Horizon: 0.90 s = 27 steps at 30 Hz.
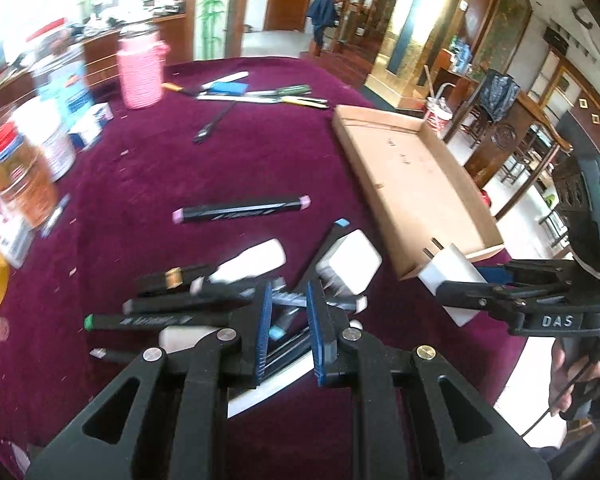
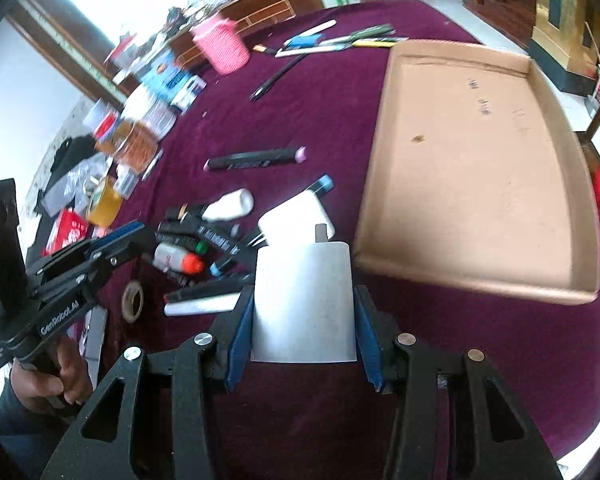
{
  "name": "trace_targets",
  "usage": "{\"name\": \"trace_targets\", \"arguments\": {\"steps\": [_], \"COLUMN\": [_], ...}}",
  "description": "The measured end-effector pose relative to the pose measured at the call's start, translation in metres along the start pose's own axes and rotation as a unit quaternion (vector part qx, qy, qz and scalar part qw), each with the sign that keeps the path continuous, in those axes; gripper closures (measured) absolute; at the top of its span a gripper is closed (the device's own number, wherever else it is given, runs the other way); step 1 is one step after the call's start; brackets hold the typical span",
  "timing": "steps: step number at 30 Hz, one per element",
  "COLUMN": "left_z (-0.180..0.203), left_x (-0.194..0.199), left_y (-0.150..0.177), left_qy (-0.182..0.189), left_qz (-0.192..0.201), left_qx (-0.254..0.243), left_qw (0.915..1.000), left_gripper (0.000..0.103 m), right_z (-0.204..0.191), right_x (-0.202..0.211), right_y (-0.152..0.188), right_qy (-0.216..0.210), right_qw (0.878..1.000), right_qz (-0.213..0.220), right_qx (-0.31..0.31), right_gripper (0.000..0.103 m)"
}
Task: Organize rigid objects
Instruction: 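Lift the white charger with the right tool toward the cardboard tray, then lower the charger into the tray and open the right tool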
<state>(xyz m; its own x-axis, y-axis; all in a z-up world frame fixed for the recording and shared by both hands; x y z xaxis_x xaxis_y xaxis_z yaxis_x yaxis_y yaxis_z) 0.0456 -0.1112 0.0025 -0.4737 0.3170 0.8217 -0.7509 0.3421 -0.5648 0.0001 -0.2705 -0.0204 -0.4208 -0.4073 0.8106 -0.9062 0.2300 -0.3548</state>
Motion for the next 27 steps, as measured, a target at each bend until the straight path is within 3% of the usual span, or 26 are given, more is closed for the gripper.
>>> {"name": "trace_targets", "arguments": {"steps": [9,10,11,14,27], "left_z": [0.075,0.083,0.091,0.114,0.161], "left_x": [-0.027,-0.031,-0.036,-0.054,-0.151], "left_y": [-0.063,-0.069,-0.075,-0.094,-0.151], "left_qy": [0.047,0.05,0.052,0.06,0.052], "left_qz": [0.002,0.002,0.002,0.0,-0.029], "left_qx": [-0.032,-0.037,-0.041,-0.051,-0.068], "left_qw": [0.9984,0.9981,0.9978,0.9969,0.9959], "left_gripper": [0.088,0.088,0.088,0.088,0.088], "right_z": [0.06,0.067,0.071,0.091,0.16], "right_x": [0.043,0.047,0.049,0.053,0.016], "right_y": [-0.051,-0.058,-0.062,-0.084,-0.175], "right_qy": [0.011,0.012,-0.007,-0.008,-0.002], "right_qw": [0.997,0.997,0.998,0.997,0.997], "right_qz": [0.06,0.063,0.039,0.05,0.049], "right_qx": [-0.046,-0.047,-0.04,-0.05,-0.06], "right_gripper": [0.061,0.061,0.061,0.061,0.061]}}
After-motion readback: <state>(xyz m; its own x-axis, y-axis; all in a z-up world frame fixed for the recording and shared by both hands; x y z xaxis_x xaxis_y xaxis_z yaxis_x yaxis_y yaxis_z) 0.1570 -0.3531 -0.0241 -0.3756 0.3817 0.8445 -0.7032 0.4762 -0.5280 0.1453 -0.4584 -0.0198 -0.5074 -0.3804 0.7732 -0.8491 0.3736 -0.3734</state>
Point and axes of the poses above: each gripper's, at about its wrist camera, not at the fingertips, and x roughly against the way its jaws point, z to its right, y to its underside, the point moved 4 cm from there along -x, roughly the way its jaws point, and after that the axes turned 8 degrees about -y, right-handed, at the moved point
